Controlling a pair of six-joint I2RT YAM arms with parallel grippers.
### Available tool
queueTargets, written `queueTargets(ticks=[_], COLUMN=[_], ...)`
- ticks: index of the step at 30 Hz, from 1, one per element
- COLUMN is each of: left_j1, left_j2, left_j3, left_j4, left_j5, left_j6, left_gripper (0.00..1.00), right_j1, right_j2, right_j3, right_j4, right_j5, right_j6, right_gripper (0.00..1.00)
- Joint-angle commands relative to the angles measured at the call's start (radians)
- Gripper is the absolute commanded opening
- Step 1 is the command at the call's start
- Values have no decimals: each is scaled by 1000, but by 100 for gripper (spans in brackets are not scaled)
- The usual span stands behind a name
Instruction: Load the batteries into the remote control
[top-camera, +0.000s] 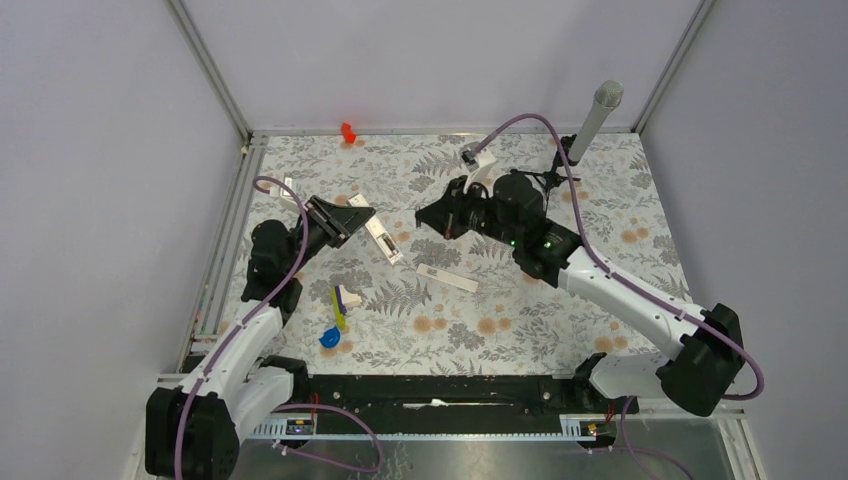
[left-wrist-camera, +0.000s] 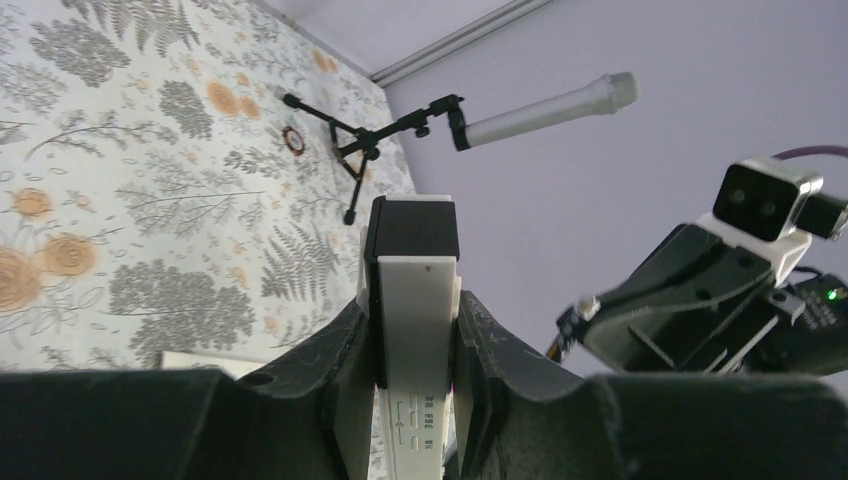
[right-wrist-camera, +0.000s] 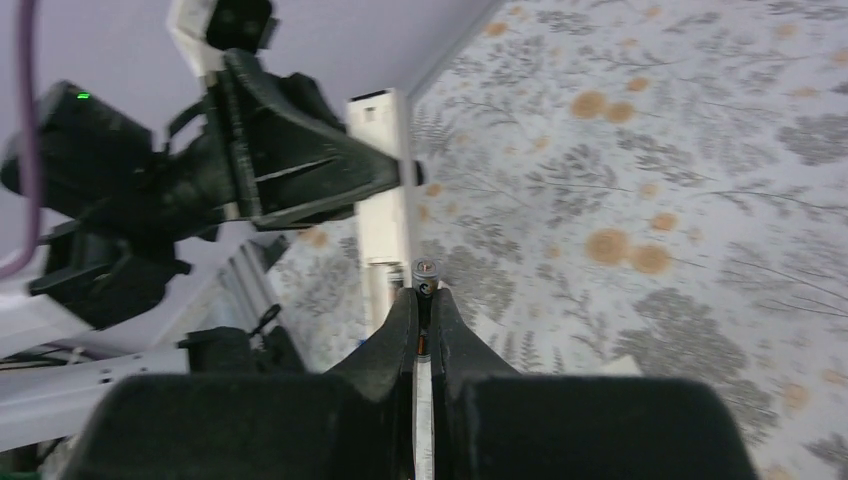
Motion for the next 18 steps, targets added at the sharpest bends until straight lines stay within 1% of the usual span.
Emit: queueTargets(ticks=[1, 6, 11, 18], left_j1=[2, 2, 2, 2], left_j2=[5, 18, 27, 25], left_j3=[-5, -20, -24, -25], left_j4=[176, 240, 263, 268], left_j5=[24, 45, 64, 73], left_j6=[-125, -198, -232, -250], left_gripper=[0, 0, 0, 0], right_j1=[74, 169, 236, 254], right_j2=[22, 72, 101, 115], right_j3=[49, 108, 146, 146], right_j4=[127, 91, 55, 44], right_j5=[19, 74, 155, 206], right_j6=[95, 18, -80, -164], right_gripper=[0, 0, 1, 3])
